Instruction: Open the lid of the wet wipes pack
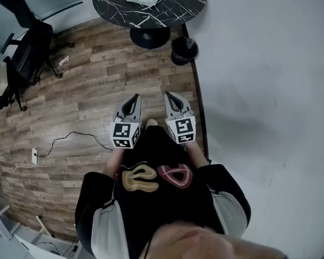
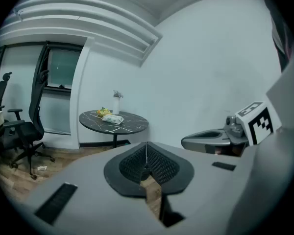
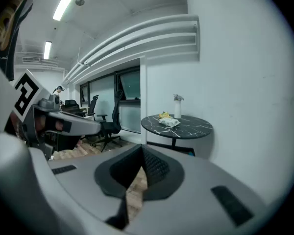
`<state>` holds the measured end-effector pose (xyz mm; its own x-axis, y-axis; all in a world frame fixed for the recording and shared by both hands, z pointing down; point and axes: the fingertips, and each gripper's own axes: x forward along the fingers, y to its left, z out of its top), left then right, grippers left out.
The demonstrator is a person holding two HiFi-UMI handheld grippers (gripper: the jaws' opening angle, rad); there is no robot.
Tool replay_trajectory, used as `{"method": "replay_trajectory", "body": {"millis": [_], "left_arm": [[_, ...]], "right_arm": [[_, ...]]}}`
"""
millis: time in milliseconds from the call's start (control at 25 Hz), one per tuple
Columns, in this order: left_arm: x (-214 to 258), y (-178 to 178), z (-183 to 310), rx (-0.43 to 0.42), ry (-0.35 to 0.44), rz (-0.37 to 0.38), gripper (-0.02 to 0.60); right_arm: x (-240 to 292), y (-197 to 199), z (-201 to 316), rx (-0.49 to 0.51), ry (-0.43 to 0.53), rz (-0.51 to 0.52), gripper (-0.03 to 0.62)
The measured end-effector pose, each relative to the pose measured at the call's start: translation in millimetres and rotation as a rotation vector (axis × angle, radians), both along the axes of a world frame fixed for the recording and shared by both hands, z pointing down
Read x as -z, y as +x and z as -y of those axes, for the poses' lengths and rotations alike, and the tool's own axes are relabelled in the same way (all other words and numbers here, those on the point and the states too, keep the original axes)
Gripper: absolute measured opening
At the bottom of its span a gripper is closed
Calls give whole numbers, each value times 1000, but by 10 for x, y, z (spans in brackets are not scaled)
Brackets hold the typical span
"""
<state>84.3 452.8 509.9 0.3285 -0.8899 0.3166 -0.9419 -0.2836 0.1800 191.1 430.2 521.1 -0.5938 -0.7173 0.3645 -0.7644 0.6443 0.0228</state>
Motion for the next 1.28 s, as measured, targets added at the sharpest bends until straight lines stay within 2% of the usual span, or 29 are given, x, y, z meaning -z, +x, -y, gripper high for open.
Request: {"method": "replay_trajectory", "body": {"millis": [360,600,760,960,1280], "left_arm": [[-46,-21,-88,-15,-1,-1,18],[-99,-10,-82,-8,4,-13,18],[-111,-71,-36,-11,5,-20,18],[-112,-172,183,-27,20,-19,18],[-124,-470,792,-47,20,-16,18]], "right_arm": [[-12,-38,-89,3,10,-18,9],[-45,11,-58,-19,-19,49,9],[-55,-49,-20,-16,-22,38,11],[-55,-111,173,-44,-15,33,11],[-47,-259,631,-104,-41,44,11]]}}
